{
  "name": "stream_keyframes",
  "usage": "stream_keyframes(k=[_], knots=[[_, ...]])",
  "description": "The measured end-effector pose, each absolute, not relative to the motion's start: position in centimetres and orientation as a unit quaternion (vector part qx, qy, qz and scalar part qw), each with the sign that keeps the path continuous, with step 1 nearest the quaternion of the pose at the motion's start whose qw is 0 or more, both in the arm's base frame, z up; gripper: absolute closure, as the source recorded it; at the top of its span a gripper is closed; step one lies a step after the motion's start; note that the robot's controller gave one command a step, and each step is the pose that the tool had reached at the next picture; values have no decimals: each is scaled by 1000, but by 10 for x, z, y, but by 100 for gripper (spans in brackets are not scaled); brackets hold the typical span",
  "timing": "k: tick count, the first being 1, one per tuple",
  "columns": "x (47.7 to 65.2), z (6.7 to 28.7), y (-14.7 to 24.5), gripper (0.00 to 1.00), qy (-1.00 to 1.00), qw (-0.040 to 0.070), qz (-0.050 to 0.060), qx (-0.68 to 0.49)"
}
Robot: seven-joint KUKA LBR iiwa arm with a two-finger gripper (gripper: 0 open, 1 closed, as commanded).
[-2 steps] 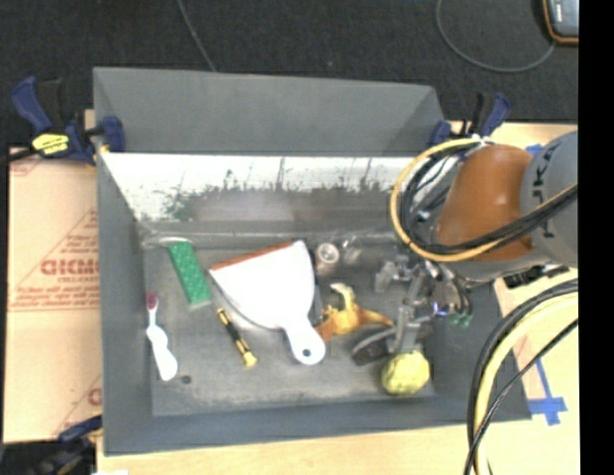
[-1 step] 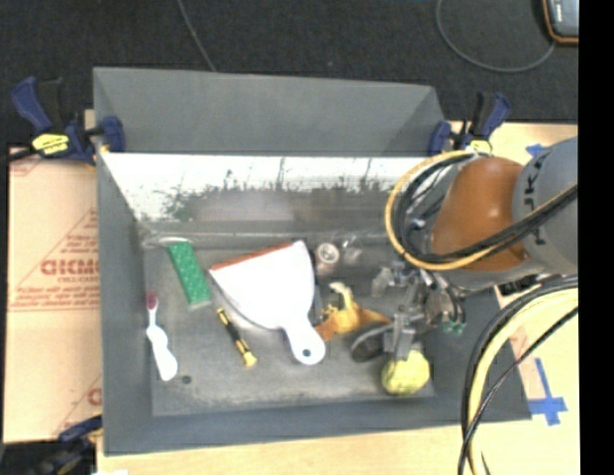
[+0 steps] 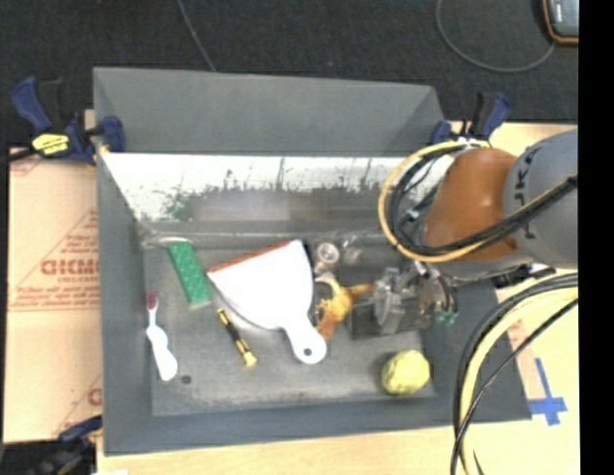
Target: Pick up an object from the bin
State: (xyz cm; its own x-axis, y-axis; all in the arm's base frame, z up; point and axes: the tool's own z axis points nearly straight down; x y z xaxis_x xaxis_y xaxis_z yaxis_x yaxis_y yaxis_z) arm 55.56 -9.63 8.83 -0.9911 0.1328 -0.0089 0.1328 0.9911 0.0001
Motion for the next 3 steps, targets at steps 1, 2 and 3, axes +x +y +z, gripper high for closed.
stream_keyframes(k=[1, 2, 3], knots=[[556, 88, -96, 100, 998, 4, 0, 66], [556, 88, -96, 100, 998, 5, 0, 61], [554, 92, -91, 100, 997, 5, 0, 77]])
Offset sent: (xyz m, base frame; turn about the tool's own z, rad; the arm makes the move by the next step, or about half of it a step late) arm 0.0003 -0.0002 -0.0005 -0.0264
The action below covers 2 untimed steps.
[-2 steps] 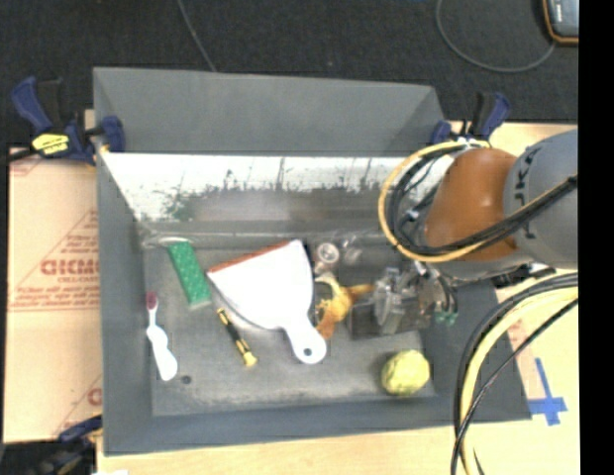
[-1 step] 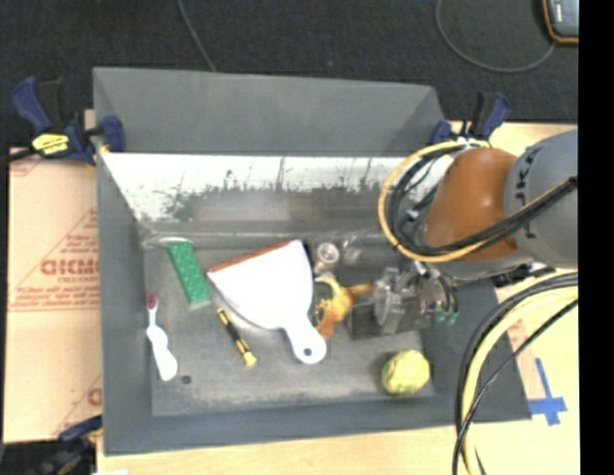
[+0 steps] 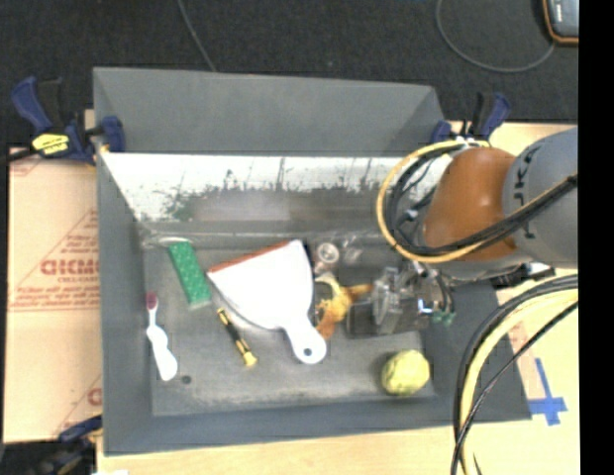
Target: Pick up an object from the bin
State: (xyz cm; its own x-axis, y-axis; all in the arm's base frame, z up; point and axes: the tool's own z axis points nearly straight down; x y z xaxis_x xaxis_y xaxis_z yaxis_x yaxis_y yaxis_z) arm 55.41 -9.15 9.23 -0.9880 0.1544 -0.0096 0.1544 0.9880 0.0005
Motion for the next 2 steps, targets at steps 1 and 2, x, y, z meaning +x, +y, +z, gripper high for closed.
stream_keyframes(k=[1, 2], knots=[[555, 121, -100, 100, 998, 7, -1, 57], [556, 106, -93, 100, 997, 6, 0, 78]])
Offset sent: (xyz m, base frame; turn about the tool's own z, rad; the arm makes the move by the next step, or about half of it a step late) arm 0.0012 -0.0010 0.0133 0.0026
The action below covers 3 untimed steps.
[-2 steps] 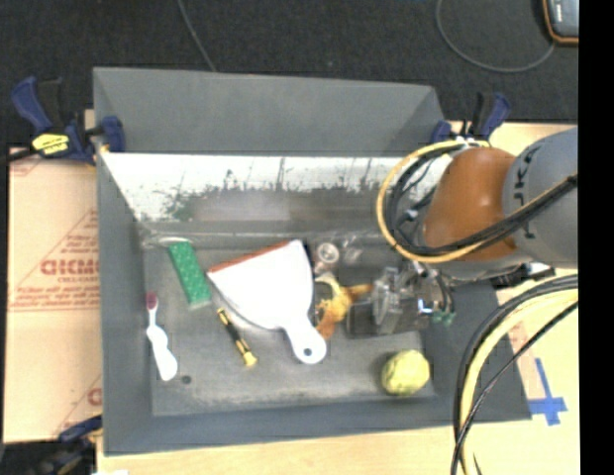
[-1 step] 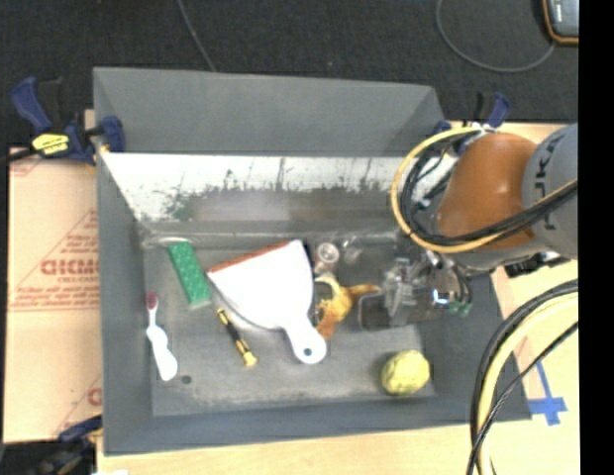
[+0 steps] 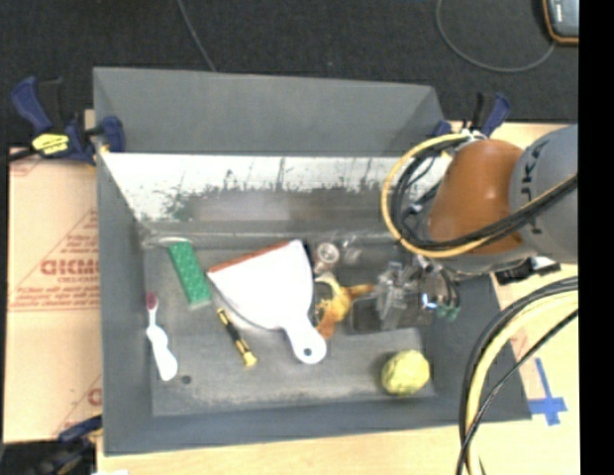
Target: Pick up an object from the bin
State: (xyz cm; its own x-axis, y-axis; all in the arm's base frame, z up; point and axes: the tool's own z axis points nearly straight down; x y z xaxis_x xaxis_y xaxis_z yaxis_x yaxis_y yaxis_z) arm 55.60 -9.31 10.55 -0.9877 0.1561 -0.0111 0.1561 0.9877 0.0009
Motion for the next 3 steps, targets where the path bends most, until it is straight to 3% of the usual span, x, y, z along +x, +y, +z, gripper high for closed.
stream_keyframes(k=[1, 2, 3], knots=[[551, 138, -93, 100, 998, 11, -1, 70], [564, 142, -93, 100, 997, 8, 0, 83], [551, 147, -94, 100, 996, 10, -1, 85]])
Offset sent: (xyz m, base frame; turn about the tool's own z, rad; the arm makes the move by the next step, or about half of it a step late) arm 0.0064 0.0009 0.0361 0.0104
